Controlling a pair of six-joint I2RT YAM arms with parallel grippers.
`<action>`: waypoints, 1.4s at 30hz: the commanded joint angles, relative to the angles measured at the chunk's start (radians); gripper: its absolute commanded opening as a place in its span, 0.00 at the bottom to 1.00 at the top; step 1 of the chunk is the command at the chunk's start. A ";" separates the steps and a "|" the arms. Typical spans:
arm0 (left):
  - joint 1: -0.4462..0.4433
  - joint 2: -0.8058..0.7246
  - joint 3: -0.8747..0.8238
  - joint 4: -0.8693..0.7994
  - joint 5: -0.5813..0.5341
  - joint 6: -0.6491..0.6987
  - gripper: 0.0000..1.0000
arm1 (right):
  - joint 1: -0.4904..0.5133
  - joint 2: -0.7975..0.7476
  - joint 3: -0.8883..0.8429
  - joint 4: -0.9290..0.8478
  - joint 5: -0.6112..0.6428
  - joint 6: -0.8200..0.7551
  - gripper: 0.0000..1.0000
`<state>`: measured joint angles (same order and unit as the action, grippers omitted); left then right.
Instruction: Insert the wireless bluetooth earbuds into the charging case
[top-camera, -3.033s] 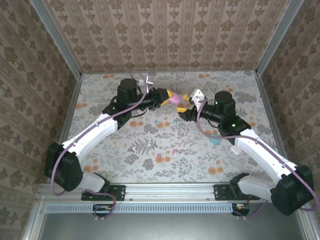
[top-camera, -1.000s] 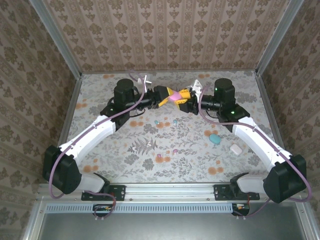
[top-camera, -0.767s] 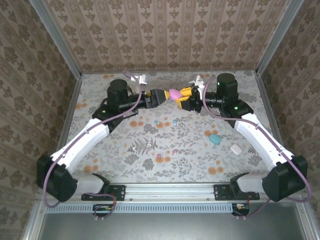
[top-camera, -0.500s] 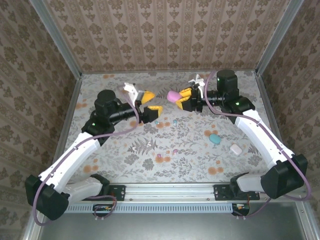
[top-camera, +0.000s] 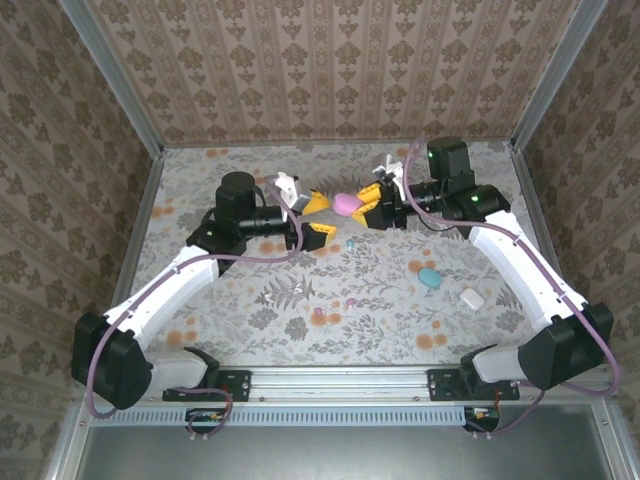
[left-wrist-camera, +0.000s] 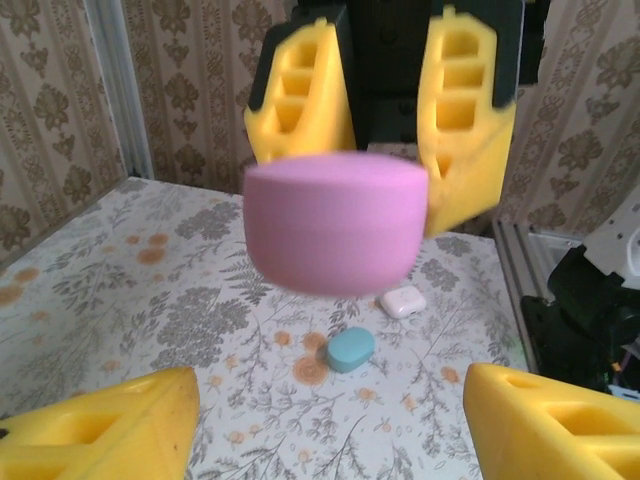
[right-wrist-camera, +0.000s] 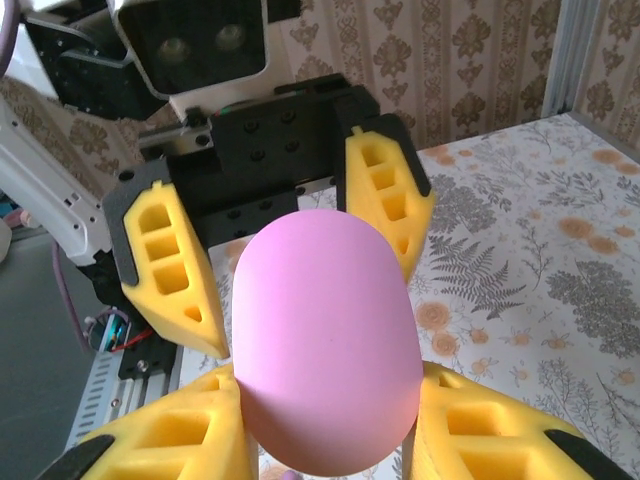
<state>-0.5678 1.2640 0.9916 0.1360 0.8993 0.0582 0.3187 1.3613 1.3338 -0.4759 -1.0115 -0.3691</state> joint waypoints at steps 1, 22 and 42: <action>0.003 0.021 0.049 0.049 0.059 -0.051 0.69 | 0.010 0.009 0.033 -0.055 0.001 -0.074 0.32; -0.024 0.058 0.083 0.062 0.090 -0.070 0.56 | 0.025 0.007 0.020 -0.017 -0.001 -0.071 0.33; -0.044 0.079 0.101 0.052 0.090 -0.075 0.54 | 0.027 0.004 0.009 -0.008 0.011 -0.087 0.33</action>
<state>-0.6075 1.3304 1.0565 0.1726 0.9657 -0.0078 0.3386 1.3617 1.3342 -0.5041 -1.0016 -0.4324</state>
